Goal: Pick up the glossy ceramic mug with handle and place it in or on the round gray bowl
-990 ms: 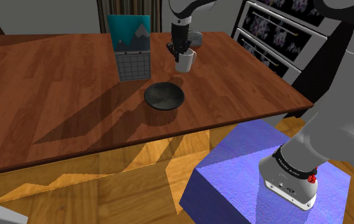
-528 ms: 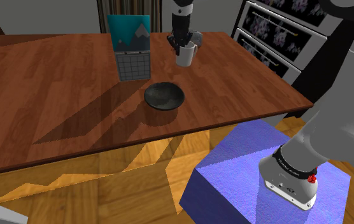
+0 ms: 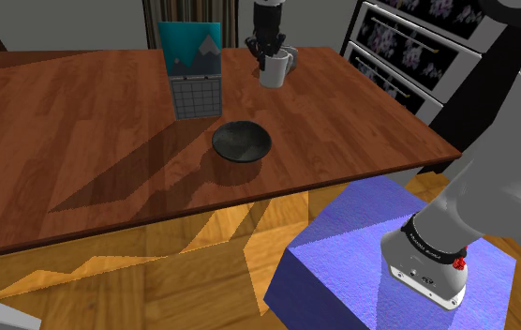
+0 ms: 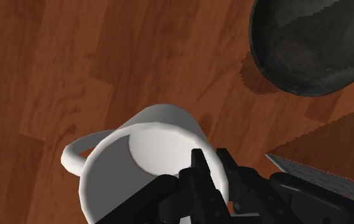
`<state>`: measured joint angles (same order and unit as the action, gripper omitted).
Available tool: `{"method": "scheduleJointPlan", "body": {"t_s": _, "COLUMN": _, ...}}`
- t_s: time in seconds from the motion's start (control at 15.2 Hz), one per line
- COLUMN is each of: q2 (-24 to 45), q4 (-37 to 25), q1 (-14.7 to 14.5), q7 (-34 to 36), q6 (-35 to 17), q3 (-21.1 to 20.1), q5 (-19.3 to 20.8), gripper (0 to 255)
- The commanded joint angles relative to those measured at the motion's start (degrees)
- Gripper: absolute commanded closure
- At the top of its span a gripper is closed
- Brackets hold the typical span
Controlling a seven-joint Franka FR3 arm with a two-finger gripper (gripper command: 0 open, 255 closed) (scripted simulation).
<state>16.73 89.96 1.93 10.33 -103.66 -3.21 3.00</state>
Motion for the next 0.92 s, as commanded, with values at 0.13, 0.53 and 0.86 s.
{"method": "scheduleJointPlan", "body": {"t_s": 0.13, "q2": -4.02, "q4": 4.45, "q1": -2.27, "q7": 3.73, "q6": -0.28, "q3": -1.46, "q5": -0.11, "gripper": 255}}
{"method": "scheduleJointPlan", "body": {"t_s": 0.53, "q2": -9.18, "q4": 10.12, "q1": -6.23, "q7": 10.54, "q6": -0.58, "q3": -4.36, "q5": -0.54, "gripper": 255}}
{"method": "scheduleJointPlan", "body": {"t_s": 0.86, "q2": -12.11, "q4": 12.82, "q1": -9.53, "q7": 16.49, "q6": -0.22, "q3": -7.15, "q5": -1.08, "gripper": 255}}
